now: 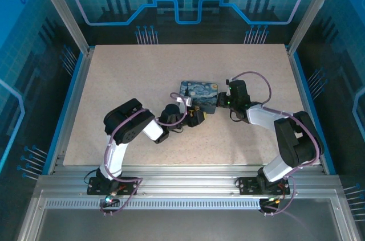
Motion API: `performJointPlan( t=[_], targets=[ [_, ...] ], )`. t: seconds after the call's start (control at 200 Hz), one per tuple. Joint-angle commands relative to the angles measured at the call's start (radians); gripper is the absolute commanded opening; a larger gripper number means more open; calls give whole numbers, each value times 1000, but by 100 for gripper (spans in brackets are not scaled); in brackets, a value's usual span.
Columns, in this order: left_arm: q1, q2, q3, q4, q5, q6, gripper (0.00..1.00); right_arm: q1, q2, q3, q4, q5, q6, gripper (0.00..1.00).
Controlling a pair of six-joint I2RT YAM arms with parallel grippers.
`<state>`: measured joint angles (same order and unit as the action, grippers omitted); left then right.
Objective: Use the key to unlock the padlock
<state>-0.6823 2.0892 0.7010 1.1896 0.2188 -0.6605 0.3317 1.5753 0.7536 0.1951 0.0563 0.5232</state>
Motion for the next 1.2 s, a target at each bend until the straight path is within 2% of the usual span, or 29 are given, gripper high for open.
performJointPlan(
  t=[0.0, 0.34, 0.655, 0.74, 0.851, 0.956, 1.196],
  targets=[
    [12, 30, -52, -45, -36, -20, 42, 19, 2, 0, 15, -28, 6, 0],
    [35, 7, -110, -29, -29, -28, 31, 21, 4, 4, 17, -28, 13, 0],
    [35, 10, -82, -61, -16, -21, 18, 36, 14, 5, 24, -29, 20, 0],
    [35, 8, -73, -80, -18, -18, 34, 37, 14, 3, 26, -32, 20, 0],
    [32, 10, -58, -94, -16, -19, 44, 41, 18, 4, 31, -40, 23, 0],
    [22, 22, -43, -90, -15, -28, 48, 47, 23, -2, 47, -50, 32, 0],
    [2, 58, -5, -72, -15, -57, 52, 67, 35, 4, 56, -46, 32, 0]
  ],
)
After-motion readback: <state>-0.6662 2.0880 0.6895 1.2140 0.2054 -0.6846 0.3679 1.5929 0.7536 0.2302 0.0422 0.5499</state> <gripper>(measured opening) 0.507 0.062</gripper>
